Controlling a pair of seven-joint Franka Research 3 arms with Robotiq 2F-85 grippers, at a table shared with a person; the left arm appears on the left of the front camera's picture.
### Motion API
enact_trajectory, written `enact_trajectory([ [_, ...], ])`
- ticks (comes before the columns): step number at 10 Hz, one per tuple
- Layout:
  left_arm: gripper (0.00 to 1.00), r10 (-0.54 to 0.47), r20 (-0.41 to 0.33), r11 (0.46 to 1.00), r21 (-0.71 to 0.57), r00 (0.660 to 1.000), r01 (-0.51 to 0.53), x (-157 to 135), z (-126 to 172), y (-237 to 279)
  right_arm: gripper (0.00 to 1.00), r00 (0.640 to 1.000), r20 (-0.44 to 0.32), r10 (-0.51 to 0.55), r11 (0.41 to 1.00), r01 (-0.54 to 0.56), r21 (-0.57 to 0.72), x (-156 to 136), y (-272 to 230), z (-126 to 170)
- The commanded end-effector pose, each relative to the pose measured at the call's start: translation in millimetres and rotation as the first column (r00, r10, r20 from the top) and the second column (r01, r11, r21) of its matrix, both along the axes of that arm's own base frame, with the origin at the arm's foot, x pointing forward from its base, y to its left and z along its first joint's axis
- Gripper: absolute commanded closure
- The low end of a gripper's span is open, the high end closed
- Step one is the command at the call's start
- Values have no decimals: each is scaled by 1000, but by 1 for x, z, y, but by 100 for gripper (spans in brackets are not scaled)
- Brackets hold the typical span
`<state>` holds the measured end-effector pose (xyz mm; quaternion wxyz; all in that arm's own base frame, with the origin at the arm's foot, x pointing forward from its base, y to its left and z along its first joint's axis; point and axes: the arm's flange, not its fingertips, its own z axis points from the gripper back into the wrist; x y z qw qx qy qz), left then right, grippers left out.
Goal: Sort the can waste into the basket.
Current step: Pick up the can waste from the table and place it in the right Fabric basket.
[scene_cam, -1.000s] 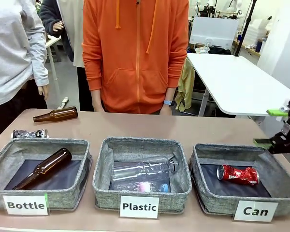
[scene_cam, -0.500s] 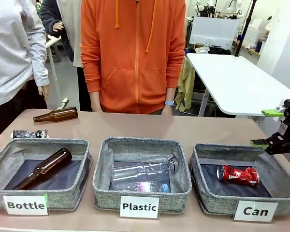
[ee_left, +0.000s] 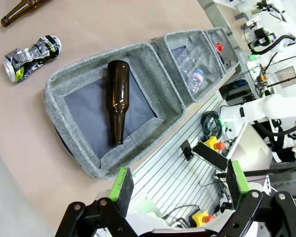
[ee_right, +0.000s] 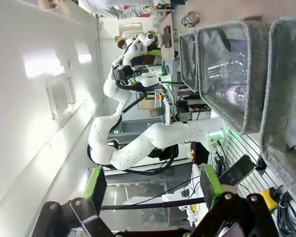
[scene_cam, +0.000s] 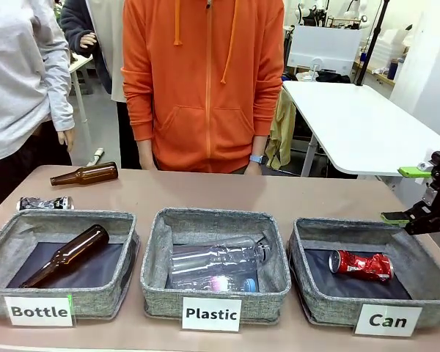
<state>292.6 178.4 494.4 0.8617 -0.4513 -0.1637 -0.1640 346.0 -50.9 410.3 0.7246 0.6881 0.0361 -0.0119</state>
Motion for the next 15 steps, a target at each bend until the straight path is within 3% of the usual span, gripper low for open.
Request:
enact_trajectory([
  [1,2,-4,0,1000,-7,1000,4,-2,1,0,0,1000,19,14,1000,-14,8,0,-5,1],
  [4,2,0,0,1000,0,1000,0,0,0,0,0,1000,19,14,1000,-14,8,0,-5,1],
  [5,2,-64,-6,995,80,998,65,30,-24,31,0,1000,19,14,1000,-14,8,0,-5,1],
  [8,2,-277,44,938,228,960,260,98,13,-17,0,1000,19,14,1000,-14,8,0,-5,1],
  [12,2,-342,-31,880,339,939,332,171,21,-63,0,1000,19,14,1000,-14,8,0,-5,1],
  [15,2,-314,41,862,431,949,266,223,13,-96,0,1000,19,14,1000,-14,8,0,-5,1],
])
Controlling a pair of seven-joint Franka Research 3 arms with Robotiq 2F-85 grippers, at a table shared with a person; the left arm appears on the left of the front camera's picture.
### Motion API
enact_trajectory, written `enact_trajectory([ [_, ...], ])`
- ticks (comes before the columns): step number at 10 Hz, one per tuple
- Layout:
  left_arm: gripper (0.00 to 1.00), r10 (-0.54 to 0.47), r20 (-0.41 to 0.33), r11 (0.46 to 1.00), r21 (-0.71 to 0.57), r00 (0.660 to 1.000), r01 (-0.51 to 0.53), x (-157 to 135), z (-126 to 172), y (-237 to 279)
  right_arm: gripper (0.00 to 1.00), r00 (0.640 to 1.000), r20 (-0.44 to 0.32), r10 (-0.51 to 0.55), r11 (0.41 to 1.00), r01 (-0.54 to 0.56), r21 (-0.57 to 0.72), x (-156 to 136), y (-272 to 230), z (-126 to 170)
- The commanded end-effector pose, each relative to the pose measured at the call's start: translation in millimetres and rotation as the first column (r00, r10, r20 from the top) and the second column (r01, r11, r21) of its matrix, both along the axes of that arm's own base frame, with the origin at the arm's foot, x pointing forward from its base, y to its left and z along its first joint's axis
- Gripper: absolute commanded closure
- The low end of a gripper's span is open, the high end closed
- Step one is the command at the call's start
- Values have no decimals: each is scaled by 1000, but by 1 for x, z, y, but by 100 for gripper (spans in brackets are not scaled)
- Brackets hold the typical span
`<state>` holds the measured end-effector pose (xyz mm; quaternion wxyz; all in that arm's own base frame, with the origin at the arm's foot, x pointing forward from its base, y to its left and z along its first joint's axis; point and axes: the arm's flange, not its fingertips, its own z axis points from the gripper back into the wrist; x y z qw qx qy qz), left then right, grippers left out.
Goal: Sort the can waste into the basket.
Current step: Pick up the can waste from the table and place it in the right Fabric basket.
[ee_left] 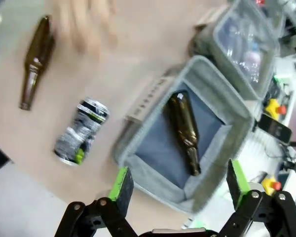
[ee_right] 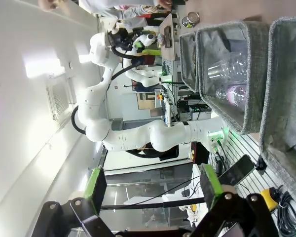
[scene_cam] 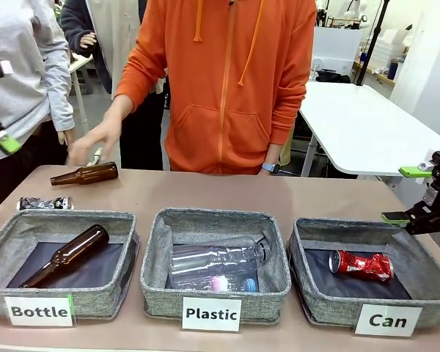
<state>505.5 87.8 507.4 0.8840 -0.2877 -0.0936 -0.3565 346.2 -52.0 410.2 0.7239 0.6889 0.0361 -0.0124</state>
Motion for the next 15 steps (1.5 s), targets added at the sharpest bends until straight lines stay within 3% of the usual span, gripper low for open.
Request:
enact_trajectory([
  [1,2,43,50,998,42,998,-45,14,-4,-9,0,1000,20,15,1000,-15,6,0,-4,1],
  [2,2,-29,-10,999,-25,1000,28,1,-1,2,0,1000,20,15,1000,-15,6,0,-4,1],
  [3,2,-249,-37,956,-171,968,240,-37,16,30,0,1000,20,15,1000,-15,6,0,-4,1],
  [4,2,-261,21,938,-230,965,259,-86,34,69,0,1000,20,15,1000,-15,6,0,-4,1],
  [5,2,-209,101,938,-262,973,228,-131,42,103,0,1000,20,15,1000,-15,6,0,-4,1],
  [6,2,-94,163,951,-278,982,137,-169,38,130,0,1000,20,15,1000,-15,6,0,-4,1],
  [7,2,-3,183,949,-311,983,61,-192,28,147,0,1000,20,15,1000,-15,6,0,-4,1],
  [8,2,55,187,940,-341,981,12,-208,15,159,0,1000,20,15,1000,-15,6,0,-4,1],
  [9,2,176,190,918,-385,966,-92,-225,2,175,0,1000,20,15,1000,-15,6,0,-4,1],
  [11,2,243,196,884,-447,950,-134,-245,-16,193,0,1000,20,15,1000,-15,6,0,-4,1],
  [15,2,175,202,902,-425,964,-75,-220,-8,185,0,1000,20,15,1000,-15,6,0,-4,1],
])
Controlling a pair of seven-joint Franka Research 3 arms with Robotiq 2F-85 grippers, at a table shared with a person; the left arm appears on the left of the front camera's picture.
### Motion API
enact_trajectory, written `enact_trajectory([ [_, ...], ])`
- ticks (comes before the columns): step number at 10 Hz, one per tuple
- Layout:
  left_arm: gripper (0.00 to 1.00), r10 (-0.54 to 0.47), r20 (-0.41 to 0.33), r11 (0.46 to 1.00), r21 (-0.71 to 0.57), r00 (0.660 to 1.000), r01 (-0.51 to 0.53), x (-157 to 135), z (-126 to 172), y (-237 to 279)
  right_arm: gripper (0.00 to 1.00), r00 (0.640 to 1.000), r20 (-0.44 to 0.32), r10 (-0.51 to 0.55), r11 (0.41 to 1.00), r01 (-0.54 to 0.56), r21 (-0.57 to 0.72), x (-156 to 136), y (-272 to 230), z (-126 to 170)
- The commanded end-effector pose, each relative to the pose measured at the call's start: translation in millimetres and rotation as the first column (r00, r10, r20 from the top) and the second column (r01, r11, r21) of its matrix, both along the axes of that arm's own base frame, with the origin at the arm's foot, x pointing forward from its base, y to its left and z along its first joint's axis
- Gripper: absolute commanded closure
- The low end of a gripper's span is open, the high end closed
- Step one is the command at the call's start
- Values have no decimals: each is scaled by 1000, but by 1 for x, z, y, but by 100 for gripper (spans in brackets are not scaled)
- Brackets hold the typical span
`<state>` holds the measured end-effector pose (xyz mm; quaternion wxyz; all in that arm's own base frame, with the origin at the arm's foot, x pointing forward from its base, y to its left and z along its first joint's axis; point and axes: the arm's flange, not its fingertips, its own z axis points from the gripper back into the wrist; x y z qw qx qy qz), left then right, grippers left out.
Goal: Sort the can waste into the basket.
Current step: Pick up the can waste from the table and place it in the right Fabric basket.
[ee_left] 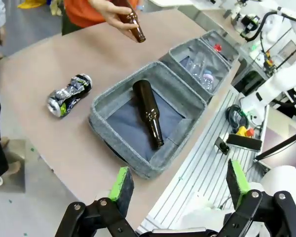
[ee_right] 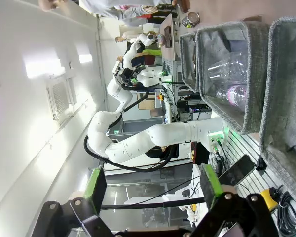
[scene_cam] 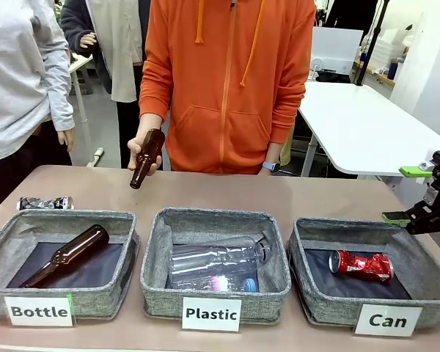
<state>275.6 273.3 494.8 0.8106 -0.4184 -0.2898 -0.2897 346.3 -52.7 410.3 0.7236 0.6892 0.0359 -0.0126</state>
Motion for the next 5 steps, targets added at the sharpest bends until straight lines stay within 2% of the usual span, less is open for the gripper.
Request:
enact_trajectory([
  [1,2,-63,-4,998,14,998,63,29,8,-14,0,1000,20,15,1000,-15,5,-1,-3,1],
  [2,2,-109,-27,993,46,994,111,51,14,-32,0,1000,20,15,1000,-15,5,-1,-3,1],
  [4,2,-103,-38,987,117,994,107,94,25,-65,0,1000,20,15,1000,-15,5,-1,-3,1],
  [5,2,-167,-61,977,122,984,173,91,28,-58,0,1000,20,15,1000,-15,5,-1,-3,1],
])
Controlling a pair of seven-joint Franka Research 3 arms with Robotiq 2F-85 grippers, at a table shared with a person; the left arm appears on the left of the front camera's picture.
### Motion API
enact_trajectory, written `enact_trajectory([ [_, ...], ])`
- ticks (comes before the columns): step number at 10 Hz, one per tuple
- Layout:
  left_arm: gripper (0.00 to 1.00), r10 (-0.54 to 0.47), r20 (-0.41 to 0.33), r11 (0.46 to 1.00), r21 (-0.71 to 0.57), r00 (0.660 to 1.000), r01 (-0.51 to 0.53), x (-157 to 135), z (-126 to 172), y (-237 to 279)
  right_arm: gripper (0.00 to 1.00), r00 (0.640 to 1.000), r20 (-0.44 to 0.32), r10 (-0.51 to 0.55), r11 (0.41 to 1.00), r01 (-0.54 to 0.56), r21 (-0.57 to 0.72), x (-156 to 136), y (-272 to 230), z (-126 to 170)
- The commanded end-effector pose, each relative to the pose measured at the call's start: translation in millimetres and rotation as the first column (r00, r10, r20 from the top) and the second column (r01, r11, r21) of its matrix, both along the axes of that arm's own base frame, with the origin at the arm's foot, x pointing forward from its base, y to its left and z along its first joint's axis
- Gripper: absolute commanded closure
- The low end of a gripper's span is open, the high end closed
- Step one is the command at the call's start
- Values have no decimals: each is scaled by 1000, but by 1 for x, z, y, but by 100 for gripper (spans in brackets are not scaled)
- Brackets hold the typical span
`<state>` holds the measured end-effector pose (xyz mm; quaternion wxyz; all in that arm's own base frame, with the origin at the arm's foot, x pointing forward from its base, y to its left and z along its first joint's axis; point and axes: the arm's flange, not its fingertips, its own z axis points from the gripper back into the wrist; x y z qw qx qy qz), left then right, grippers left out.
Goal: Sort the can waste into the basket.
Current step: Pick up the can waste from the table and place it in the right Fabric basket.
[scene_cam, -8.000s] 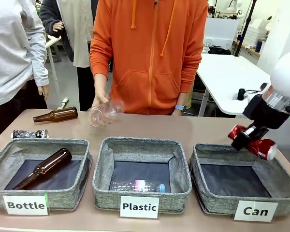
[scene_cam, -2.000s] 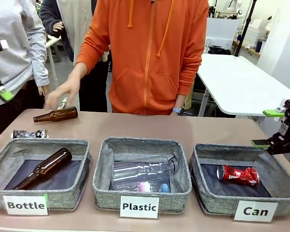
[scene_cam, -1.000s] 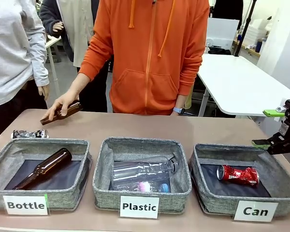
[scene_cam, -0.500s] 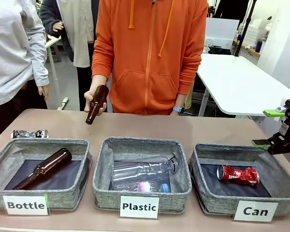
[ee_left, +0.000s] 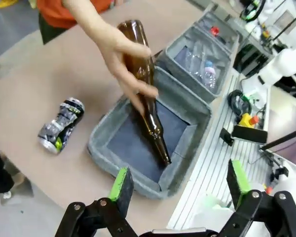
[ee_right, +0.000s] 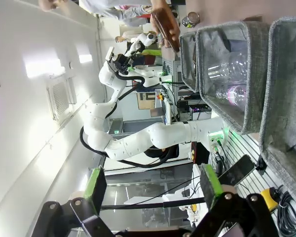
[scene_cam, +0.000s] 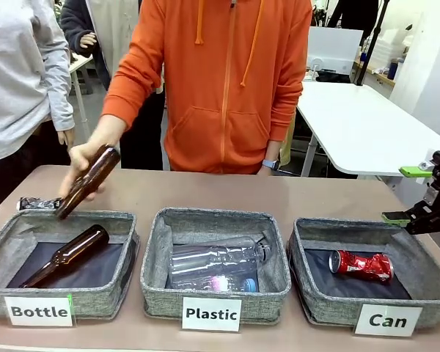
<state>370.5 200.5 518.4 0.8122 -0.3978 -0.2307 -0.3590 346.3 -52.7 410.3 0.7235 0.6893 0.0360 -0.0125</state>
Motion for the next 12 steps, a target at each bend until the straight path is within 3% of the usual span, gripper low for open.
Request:
enact_trajectory([
  [1,2,54,19,997,-51,998,-53,-34,7,54,0,1000,20,15,1000,-15,4,0,-3,1],
  [3,2,172,70,973,-170,983,-158,-104,-3,124,0,1000,20,15,1000,-15,4,0,-3,1],
  [4,2,319,46,930,-207,946,-304,-135,-11,148,0,1000,20,15,1000,-15,4,0,-3,1],
  [6,2,426,59,874,-284,903,-394,-175,-27,168,0,1000,20,15,1000,-15,4,0,-3,1],
  [8,2,438,55,865,-297,897,-404,-178,-32,169,0,1000,20,15,1000,-15,4,0,-3,1],
  [12,2,401,13,895,-221,916,-389,-135,-18,152,0,1000,20,15,1000,-15,4,0,-3,1],
])
